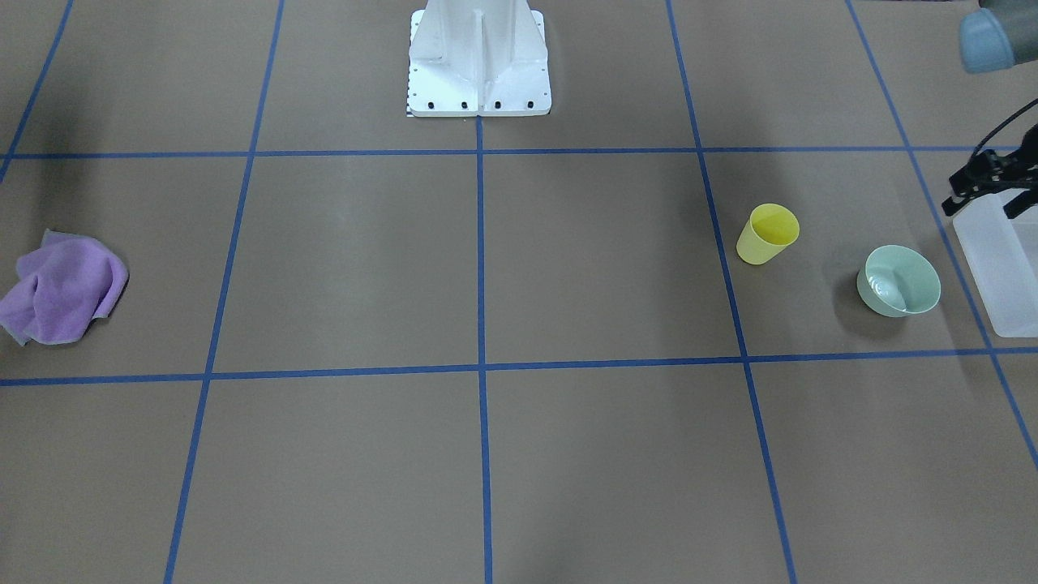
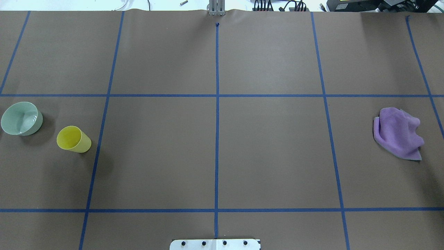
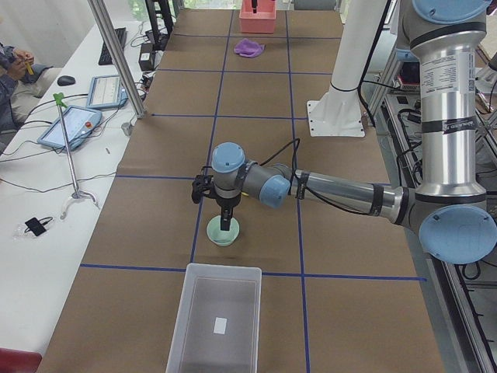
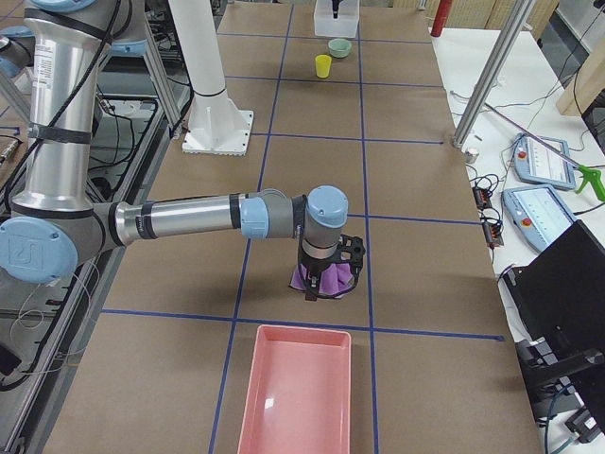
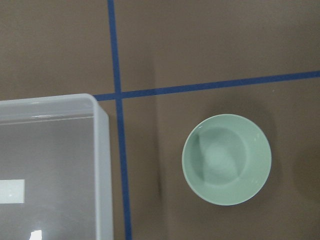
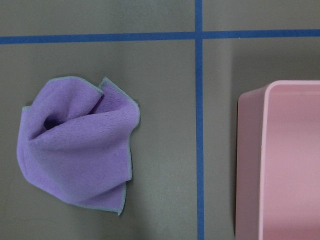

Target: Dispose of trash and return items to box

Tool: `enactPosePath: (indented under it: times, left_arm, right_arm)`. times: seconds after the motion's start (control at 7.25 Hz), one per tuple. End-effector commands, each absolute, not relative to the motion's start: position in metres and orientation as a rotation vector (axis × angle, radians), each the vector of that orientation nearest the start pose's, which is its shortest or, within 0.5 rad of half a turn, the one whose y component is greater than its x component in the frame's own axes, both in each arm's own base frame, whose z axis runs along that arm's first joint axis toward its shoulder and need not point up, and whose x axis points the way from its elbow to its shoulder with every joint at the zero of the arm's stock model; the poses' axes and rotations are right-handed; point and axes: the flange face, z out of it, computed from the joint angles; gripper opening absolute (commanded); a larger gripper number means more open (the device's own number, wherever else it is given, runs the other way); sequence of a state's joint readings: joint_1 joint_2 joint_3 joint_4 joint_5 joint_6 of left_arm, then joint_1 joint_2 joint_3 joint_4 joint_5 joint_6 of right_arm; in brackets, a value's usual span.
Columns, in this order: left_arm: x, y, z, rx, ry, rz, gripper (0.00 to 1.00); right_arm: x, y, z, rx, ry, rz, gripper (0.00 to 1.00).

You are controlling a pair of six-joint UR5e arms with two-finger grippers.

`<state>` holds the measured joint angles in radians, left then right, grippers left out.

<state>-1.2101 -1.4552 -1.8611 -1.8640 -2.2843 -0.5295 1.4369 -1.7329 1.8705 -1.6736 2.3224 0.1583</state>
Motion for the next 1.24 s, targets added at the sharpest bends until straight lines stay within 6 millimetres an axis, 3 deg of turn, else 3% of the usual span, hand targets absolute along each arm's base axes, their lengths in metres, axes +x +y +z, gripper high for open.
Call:
enactPosePath:
  times: [0.0, 0.14, 0.55, 0.83, 1.1]
  left_arm:
    - [0.188, -0.446, 0.498, 0.080, 0.826, 0.003, 0.97]
    - [0.212, -0.445, 0.489, 0.063, 0.834, 0.011, 0.97]
    - [0.251, -0.438, 0.479, 0.016, 0.847, 0.011, 0.91]
    - [0.264, -0.439, 0.485, -0.002, 0.841, 0.013, 0.83]
    - [0.269, -0.441, 0.489, -0.019, 0.835, -0.001, 0.61]
  right_arm:
    - [0.008, -0.427, 0.596, -0.076, -0.749, 0.010, 1.00]
    - [0.008, -0.427, 0.596, -0.076, -0.749, 0.010, 1.00]
    - [0.008, -0.427, 0.597, -0.077, -0.748, 0.010, 1.00]
    - [0.008, -0.427, 0.597, -0.077, -0.748, 0.010, 1.00]
    - [0.008, -0.427, 0.598, -0.078, -0.750, 0.012, 1.00]
